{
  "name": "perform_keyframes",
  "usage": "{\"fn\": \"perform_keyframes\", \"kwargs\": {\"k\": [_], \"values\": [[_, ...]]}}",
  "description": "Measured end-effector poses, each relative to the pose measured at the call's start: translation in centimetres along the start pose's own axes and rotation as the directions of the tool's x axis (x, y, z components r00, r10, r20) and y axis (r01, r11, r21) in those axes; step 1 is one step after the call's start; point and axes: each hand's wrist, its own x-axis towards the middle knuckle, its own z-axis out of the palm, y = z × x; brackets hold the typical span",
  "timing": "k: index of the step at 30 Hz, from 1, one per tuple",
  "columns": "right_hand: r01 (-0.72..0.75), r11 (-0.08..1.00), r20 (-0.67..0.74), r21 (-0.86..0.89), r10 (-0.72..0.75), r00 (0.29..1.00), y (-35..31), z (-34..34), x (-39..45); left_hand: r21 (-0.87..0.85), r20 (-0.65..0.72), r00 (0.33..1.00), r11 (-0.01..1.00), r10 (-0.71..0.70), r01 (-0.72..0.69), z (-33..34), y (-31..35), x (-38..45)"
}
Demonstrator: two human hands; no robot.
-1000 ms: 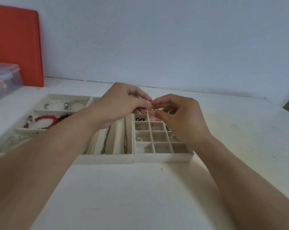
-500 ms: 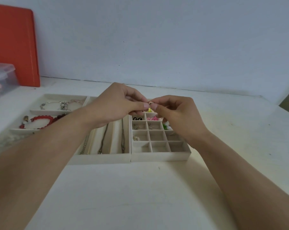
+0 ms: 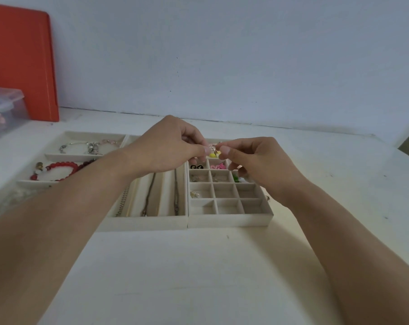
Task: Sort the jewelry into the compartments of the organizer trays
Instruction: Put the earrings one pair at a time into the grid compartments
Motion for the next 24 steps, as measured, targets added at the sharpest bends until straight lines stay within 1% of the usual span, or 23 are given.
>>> {"fn": "perform_keyframes", "kwargs": {"k": [3, 14, 19, 24], "values": [[0.017, 0.999, -0.034, -0.031, -0.018, 0.999, 0.00, -0.54, 0.04, 0.002, -0.018, 1.000, 1.000, -0.015, 0.015, -0.22, 0.04, 0.06], [0.031, 0.999, 0.022, -0.007, -0.031, 0.999, -0.02, 0.05, -0.27, 0.056, 0.065, 0.998, 0.998, 0.013, -0.017, -0.05, -0.07, 0.11], [0.038, 0.999, 0.012, 0.028, -0.038, 0.999, -0.06, 0.00, -0.31, 0.078, 0.073, 0.996, 0.996, 0.042, -0.047, 0.05, -0.12, 0.08], [0.035, 0.999, 0.091, -0.023, -0.032, 0.995, -0.15, -0.19, -0.45, 0.096, 0.141, 0.989, 0.994, 0.032, -0.046, -0.43, -0.08, -0.07]]}}
